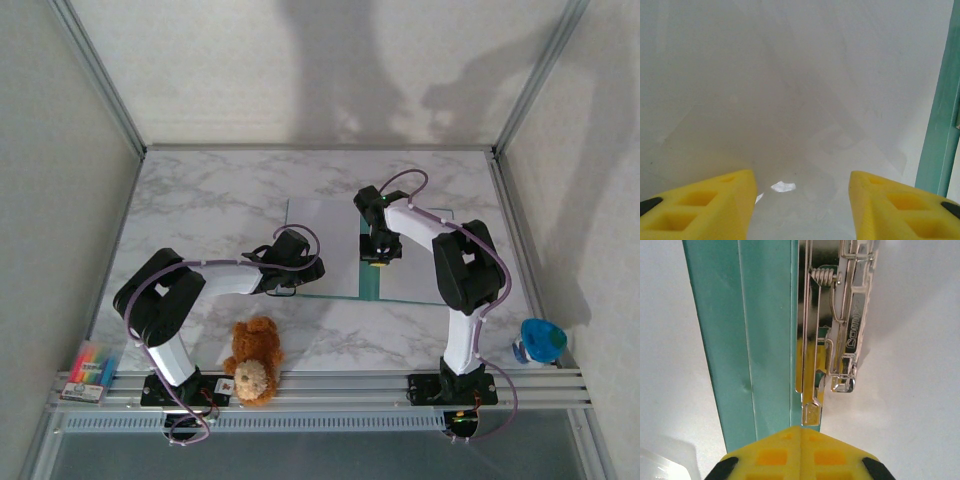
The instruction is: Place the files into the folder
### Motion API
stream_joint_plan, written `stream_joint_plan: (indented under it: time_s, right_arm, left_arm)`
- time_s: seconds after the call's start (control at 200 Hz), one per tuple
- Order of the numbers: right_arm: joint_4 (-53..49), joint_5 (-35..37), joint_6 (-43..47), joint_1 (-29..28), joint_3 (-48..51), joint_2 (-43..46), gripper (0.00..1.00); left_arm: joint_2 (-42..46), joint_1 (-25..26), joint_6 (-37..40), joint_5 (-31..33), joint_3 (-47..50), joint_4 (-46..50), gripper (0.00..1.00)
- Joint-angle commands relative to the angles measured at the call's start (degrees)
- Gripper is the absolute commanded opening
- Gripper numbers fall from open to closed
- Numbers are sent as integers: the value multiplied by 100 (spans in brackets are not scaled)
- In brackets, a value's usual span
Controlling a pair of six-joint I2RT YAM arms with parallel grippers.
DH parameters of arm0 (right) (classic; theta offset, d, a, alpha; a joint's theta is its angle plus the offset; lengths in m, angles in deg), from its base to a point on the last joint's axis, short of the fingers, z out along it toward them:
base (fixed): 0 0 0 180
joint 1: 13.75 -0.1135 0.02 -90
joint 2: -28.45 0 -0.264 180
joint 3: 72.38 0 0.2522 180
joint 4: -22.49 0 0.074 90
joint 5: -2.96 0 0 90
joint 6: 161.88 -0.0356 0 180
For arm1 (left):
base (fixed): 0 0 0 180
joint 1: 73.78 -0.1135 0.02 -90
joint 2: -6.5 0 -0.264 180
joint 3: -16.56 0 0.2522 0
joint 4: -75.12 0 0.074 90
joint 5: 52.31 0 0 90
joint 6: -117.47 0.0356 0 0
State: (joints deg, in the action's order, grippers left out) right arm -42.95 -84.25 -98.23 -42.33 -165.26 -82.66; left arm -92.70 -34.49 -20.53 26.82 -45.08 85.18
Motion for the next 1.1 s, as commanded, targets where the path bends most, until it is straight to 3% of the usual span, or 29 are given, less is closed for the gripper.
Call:
stream_joint_plan:
  time_s: [0.0,0.371,0.596,0.791,1.011,1.097]
  right_arm:
    - [-231,-46,-20,12,-179,172,5]
    - [-341,-33,42,17,-427,492,6]
    - [-368,-297,134,12,-631,1130,9]
    - [251,-437,184,12,-369,2300,28]
    - [1629,276,377,61,869,3822,66]
    - [2140,350,383,330,1438,4126,69]
  left_arm:
    - [-175,22,-18,140,279,847,54]
    - [-155,20,-1,163,217,902,54]
    - [-139,26,11,158,131,938,54]
    - [58,19,91,116,56,773,58]
    - [196,20,227,201,-176,803,64]
    - [323,33,393,290,-347,861,63]
